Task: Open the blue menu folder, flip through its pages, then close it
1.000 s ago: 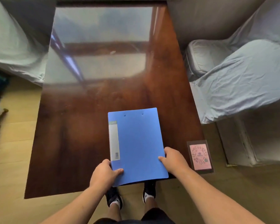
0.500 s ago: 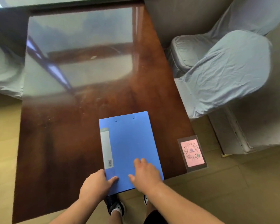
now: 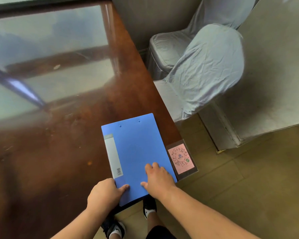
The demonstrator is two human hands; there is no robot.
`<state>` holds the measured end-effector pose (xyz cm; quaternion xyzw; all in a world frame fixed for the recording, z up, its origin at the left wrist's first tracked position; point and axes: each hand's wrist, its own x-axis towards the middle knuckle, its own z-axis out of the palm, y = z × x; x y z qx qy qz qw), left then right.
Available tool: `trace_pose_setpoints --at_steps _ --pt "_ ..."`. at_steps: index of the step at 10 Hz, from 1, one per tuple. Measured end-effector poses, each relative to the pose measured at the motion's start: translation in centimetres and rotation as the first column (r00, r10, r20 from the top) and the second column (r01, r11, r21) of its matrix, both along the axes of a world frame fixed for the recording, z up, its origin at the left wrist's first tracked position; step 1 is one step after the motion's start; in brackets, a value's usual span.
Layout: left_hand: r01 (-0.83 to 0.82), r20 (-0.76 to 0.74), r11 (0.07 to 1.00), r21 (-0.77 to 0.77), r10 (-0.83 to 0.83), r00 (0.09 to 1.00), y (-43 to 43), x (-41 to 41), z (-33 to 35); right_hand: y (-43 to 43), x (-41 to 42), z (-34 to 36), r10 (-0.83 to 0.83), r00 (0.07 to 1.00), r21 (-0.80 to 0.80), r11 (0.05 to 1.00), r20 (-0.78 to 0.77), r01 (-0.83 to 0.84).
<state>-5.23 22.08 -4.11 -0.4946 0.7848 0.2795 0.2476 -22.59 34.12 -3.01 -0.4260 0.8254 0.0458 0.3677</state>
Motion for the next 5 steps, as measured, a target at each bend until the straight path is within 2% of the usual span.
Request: trace_pose_setpoints --at_steps 4,5 --pt "-0.010 0.030 1.000 -0.001 0.010 0.999 -0.09 -0.68 0.49 0.06 -1.10 -0.18 0.011 1.000 -0.014 1.000 0.004 -0.011" --pt "-0.031 0.005 0.994 -0.103 0.032 0.999 -0.58 -0.18 0.79 -0.24 -0.88 0.30 0.051 0.998 0.048 0.998 -0.027 -0.049"
